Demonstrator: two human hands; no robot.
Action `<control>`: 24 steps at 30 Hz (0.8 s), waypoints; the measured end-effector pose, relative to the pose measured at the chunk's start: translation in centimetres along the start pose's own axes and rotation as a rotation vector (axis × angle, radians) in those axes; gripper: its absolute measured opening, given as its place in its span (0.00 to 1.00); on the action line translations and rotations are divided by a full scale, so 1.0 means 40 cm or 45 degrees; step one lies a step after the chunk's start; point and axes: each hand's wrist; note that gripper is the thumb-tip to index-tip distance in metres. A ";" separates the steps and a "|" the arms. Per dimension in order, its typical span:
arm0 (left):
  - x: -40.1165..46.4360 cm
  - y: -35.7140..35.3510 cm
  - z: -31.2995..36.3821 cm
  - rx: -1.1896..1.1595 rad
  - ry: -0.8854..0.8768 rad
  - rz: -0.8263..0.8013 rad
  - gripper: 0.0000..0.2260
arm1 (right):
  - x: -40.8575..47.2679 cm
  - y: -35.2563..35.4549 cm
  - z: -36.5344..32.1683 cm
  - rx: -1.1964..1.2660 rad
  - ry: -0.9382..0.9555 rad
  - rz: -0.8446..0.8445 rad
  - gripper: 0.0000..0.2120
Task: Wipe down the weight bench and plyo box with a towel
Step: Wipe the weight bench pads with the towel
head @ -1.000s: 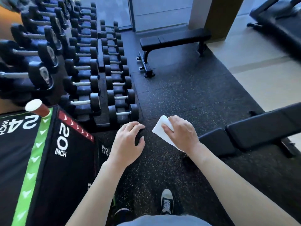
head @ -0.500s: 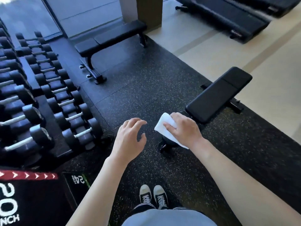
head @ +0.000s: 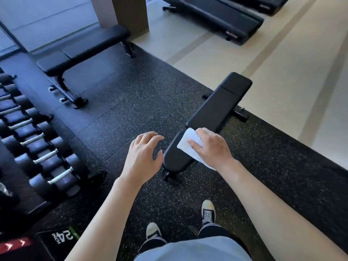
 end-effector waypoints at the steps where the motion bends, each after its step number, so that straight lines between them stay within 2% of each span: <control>1: 0.017 -0.016 0.013 0.004 0.004 0.003 0.19 | 0.007 0.000 0.028 0.007 0.001 -0.001 0.23; 10: 0.141 -0.227 0.181 0.039 0.173 0.139 0.20 | 0.088 -0.013 0.335 0.064 0.140 -0.013 0.25; 14: 0.157 -0.293 0.252 0.056 0.277 0.202 0.19 | 0.120 -0.014 0.441 0.096 0.190 -0.063 0.21; 18: 0.150 -0.326 0.292 0.076 0.304 0.235 0.19 | 0.126 -0.024 0.486 0.136 0.217 -0.109 0.18; 24: 0.120 -0.338 0.262 0.044 0.371 0.308 0.19 | 0.133 -0.043 0.469 0.110 0.264 -0.180 0.17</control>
Point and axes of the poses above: each hand's wrist, its own x-axis towards the middle knuckle, its own y-axis out of the back of the hand, z = x × y, and after that the axes turned 15 degrees about -x, right-handed
